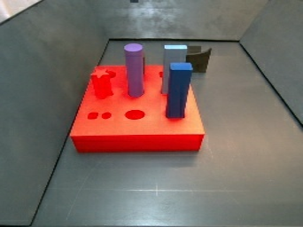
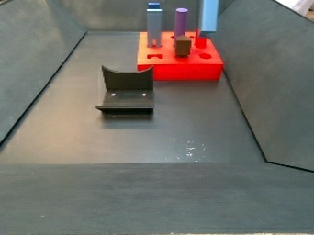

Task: Pick up the arch object. Move up. Place the arch object on the fixture. Regrasp the arch object. Rotate the arch object. Move to above the board. Insert the arch object.
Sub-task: Rotate the arch object.

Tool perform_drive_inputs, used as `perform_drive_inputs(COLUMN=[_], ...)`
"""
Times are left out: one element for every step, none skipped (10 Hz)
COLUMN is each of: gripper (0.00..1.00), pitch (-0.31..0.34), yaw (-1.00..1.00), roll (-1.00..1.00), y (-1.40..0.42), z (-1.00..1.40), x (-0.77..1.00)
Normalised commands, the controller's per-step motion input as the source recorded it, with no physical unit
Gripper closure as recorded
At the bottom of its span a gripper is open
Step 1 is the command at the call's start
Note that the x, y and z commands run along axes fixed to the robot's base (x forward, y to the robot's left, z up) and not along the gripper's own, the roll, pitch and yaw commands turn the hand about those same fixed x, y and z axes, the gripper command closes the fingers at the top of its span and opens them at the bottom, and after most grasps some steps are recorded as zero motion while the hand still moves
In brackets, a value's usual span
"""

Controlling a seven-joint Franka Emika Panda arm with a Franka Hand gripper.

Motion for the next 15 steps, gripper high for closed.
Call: perform_drive_inputs(gripper=[1.00,1.00,1.00,1.00,1.00,1.00,1.00,1.00,1.00,1.00,1.00,1.00,1.00,1.00,1.00], pitch=[0.070,0.109,0.136,0.153,0.165,0.182,0.180,0.138,0.128,0.111,0.030,0.026,0.028,0.030,0.035], yaw=[-0.57,-0.57,-0.56,-0.54,-0.53,-0.49,-0.45,-0.26,-0.18,-0.08,-1.00,-1.00,-1.00,-1.00,-1.00], roll=[-1.00,-1.00,-1.00,-1.00,-1.00,-1.00,-0.95,-0.62,-0.47,-0.27,-0.04,-0.03,-0.04,-0.04,-0.05], y=[0.01,0.01,0.02,0.03,0.02,0.02,0.02,0.01,0.01,0.01,0.03,0.02,0.02,0.02,0.02], z=[0.00,0.01,0.03,0.03,0.03,0.02,0.01,0.02,0.02,0.02,0.00,-0.01,-0.01,-0.01,-0.01], x=[0.01,-0.02,-0.04,-0.04,-0.04,-0.01,0.00,0.01,0.02,0.03,0.02,0.03,0.02,0.02,0.02])
